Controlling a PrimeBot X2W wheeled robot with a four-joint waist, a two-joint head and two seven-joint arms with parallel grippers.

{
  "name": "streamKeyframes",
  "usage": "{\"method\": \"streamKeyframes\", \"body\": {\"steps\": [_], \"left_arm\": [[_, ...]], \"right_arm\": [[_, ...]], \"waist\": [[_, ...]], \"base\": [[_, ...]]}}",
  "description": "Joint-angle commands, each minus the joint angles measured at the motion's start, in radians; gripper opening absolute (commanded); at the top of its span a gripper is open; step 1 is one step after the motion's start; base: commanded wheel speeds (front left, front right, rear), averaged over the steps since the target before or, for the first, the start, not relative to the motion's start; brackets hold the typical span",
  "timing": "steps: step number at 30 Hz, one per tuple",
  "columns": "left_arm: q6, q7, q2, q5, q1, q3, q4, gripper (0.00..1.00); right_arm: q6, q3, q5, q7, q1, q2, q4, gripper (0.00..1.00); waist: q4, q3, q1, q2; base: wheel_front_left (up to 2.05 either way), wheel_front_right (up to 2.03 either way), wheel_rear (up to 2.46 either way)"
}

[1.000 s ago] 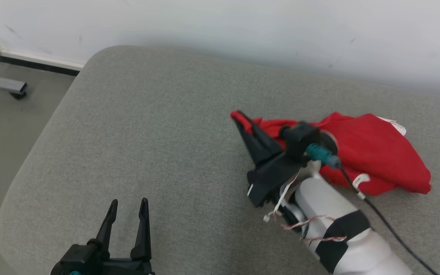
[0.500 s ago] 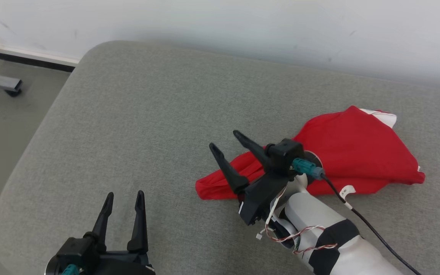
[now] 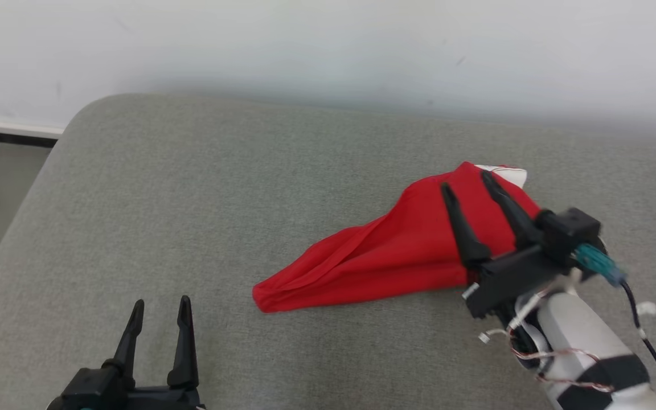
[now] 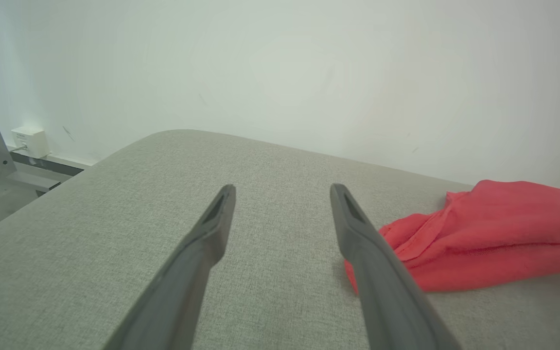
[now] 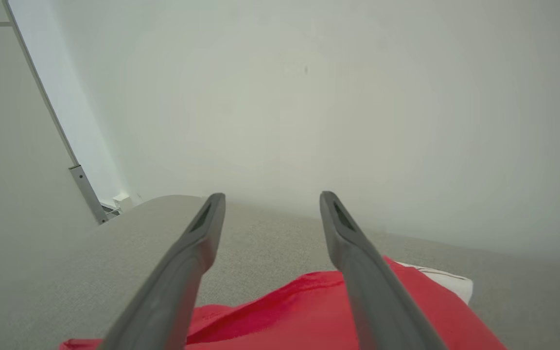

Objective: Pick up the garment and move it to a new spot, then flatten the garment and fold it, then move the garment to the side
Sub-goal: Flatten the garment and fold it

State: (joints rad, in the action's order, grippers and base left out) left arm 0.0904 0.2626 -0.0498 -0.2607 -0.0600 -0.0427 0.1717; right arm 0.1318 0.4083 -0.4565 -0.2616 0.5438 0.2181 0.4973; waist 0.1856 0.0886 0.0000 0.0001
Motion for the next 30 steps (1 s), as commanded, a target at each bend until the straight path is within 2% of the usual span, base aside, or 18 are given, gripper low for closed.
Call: {"method": "streamKeyframes", "body": {"steps": [1, 9, 18, 30], "left_arm": [[0.004, 0.003, -0.001, 0.009, 0.013, 0.009, -0.006, 1.0], [0.013, 0.003, -0.001, 0.029, 0.042, 0.039, -0.008, 1.0], [0.021, 0.003, -0.001, 0.041, 0.063, 0.049, -0.009, 1.0], [0.02, 0.003, -0.001, 0.045, 0.072, 0.042, -0.015, 1.0]], "right_arm": [[-0.003, -0.018, 0.013, -0.004, -0.036, 0.009, -0.018, 1.0], [-0.003, -0.19, 0.052, -0.004, -0.269, 0.043, -0.153, 1.0], [-0.003, -0.378, 0.082, -0.004, -0.507, -0.004, -0.273, 1.0], [-0.003, -0.43, 0.11, 0.009, -0.605, -0.049, -0.324, 1.0]], "waist": [[-0.031, -0.022, 0.0, -0.0001], [-0.085, -0.043, 0.0, -0.0001], [-0.125, -0.064, 0.0, -0.0001], [-0.145, -0.061, 0.0, -0.0001]], "base": [[0.0, 0.0, 0.0], [0.0, 0.0, 0.0], [0.0, 0.0, 0.0], [0.0, 0.0, 0.0]]}}
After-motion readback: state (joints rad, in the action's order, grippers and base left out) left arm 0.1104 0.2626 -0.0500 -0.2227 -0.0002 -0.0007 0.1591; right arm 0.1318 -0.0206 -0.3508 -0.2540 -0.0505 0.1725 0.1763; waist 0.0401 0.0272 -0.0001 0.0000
